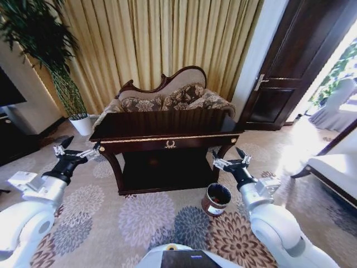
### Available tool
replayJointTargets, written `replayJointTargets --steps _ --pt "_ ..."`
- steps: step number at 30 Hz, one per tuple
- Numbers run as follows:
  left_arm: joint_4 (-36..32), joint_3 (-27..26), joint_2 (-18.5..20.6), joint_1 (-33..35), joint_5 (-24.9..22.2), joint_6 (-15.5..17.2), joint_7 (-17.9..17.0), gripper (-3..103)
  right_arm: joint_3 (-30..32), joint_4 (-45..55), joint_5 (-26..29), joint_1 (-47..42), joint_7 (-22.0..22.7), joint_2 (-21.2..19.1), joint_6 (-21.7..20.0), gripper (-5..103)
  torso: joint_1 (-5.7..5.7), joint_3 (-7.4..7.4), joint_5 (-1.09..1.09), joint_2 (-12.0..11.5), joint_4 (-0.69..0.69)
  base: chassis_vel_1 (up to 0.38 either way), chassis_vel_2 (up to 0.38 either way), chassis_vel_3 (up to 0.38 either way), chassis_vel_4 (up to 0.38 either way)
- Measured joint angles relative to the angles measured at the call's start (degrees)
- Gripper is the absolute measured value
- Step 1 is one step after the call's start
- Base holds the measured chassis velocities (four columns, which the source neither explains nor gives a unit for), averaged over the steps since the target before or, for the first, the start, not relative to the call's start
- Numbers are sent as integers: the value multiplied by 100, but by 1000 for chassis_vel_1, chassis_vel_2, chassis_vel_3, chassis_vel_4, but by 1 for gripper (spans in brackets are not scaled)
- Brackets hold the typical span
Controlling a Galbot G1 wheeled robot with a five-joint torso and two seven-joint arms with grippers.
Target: Move to the front of the table and place the trash on the table into the trash bin.
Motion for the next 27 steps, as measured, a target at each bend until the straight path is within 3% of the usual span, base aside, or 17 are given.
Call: replayJointTargets --steps 27 --pt "-76 -16 -27 76 1 -12 -6 100 74 3 61 -9 27 -16 9 100 0 0 -1 0 2 125 -130 -122 129"
